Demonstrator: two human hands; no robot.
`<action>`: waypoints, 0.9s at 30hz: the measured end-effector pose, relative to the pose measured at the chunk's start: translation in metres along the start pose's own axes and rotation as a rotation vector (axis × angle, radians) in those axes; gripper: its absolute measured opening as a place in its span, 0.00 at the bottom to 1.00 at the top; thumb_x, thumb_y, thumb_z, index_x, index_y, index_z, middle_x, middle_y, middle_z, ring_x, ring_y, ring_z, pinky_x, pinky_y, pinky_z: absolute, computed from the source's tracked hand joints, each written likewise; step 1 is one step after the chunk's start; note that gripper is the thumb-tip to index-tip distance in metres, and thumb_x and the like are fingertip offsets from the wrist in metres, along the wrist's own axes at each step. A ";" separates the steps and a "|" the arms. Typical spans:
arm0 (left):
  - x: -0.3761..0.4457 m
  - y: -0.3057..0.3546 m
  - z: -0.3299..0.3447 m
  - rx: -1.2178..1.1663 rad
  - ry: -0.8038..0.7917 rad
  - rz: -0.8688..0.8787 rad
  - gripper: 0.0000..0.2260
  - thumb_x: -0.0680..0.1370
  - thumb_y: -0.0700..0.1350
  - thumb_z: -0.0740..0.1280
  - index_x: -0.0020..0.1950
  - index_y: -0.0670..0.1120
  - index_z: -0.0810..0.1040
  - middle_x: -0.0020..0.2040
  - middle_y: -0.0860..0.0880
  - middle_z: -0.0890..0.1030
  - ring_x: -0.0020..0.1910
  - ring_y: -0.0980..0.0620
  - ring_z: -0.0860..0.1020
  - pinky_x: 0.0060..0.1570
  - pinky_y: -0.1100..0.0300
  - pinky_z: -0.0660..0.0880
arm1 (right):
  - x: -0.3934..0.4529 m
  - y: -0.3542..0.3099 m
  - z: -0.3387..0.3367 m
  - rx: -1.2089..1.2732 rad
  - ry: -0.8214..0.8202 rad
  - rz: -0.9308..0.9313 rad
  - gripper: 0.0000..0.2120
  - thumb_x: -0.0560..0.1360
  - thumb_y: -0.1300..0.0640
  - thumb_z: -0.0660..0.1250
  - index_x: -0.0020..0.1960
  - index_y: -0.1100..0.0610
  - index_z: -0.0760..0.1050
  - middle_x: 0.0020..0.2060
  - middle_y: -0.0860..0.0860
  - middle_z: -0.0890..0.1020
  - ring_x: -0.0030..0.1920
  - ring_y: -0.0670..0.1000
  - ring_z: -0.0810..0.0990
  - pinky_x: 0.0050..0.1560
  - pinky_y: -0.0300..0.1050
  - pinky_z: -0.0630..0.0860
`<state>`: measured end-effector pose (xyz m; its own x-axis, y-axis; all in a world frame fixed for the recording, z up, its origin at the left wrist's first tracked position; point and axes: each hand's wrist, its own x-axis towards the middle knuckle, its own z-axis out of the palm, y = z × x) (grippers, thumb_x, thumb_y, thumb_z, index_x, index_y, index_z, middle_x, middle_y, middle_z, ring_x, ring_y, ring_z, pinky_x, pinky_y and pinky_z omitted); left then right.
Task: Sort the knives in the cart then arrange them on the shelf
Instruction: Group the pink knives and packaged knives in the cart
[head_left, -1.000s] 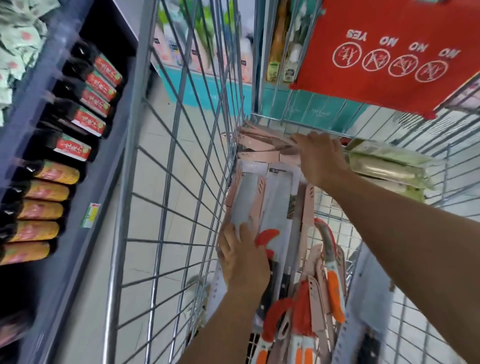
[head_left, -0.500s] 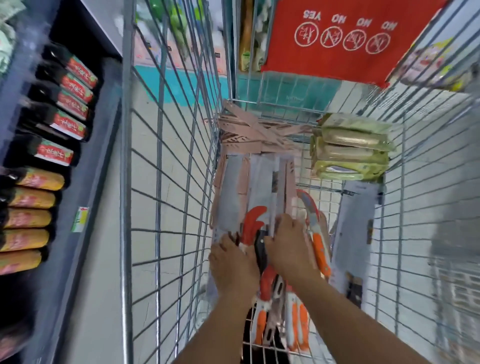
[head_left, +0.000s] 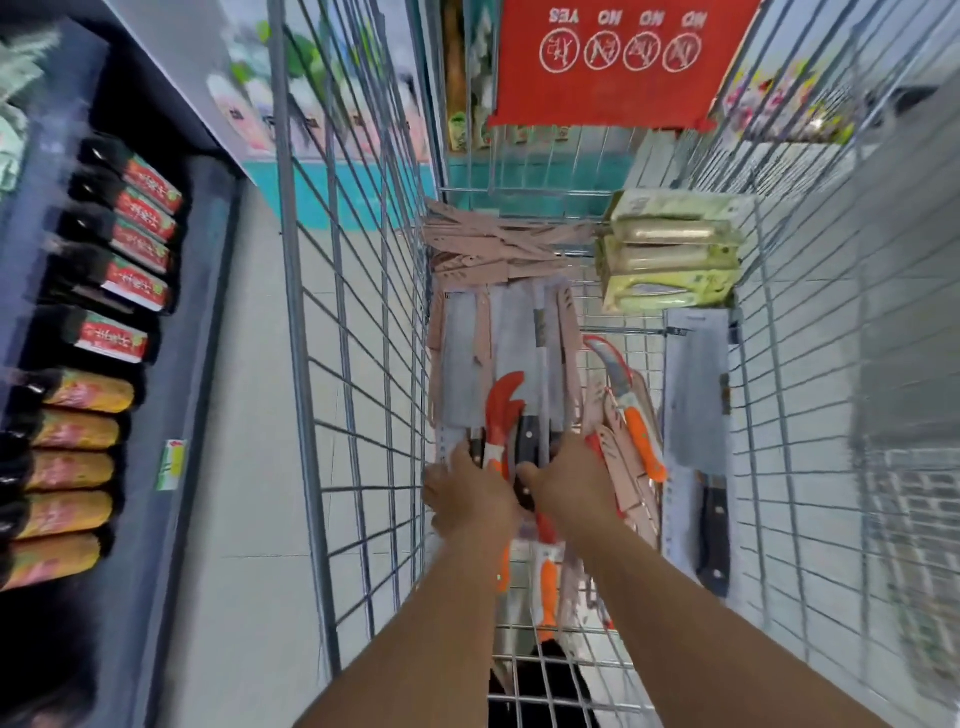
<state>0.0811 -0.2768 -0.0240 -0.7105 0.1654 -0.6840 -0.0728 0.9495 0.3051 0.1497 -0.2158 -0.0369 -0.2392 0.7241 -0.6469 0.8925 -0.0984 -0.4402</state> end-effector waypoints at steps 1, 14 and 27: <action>-0.001 0.001 0.000 -0.003 0.001 -0.014 0.18 0.81 0.49 0.59 0.70 0.49 0.70 0.66 0.39 0.66 0.66 0.40 0.67 0.64 0.47 0.67 | 0.000 -0.002 -0.002 -0.011 -0.016 0.001 0.15 0.69 0.52 0.70 0.53 0.56 0.75 0.44 0.53 0.82 0.46 0.55 0.81 0.41 0.43 0.75; -0.008 0.002 0.001 -0.098 -0.058 -0.055 0.17 0.77 0.39 0.61 0.65 0.50 0.67 0.63 0.41 0.66 0.58 0.40 0.72 0.59 0.47 0.73 | 0.008 -0.019 -0.036 -0.402 -0.175 -0.093 0.13 0.72 0.56 0.68 0.33 0.56 0.66 0.31 0.51 0.72 0.37 0.54 0.75 0.29 0.39 0.65; -0.027 -0.002 -0.013 0.026 0.048 0.040 0.08 0.78 0.36 0.61 0.56 0.41 0.72 0.54 0.42 0.76 0.46 0.44 0.76 0.40 0.55 0.72 | -0.002 -0.009 -0.038 -0.208 -0.151 -0.089 0.14 0.69 0.55 0.72 0.47 0.60 0.71 0.33 0.51 0.75 0.35 0.53 0.78 0.31 0.42 0.70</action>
<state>0.0916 -0.2863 0.0029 -0.7450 0.1909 -0.6392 -0.0257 0.9493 0.3134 0.1566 -0.1908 -0.0080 -0.3610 0.6117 -0.7039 0.9209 0.1149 -0.3725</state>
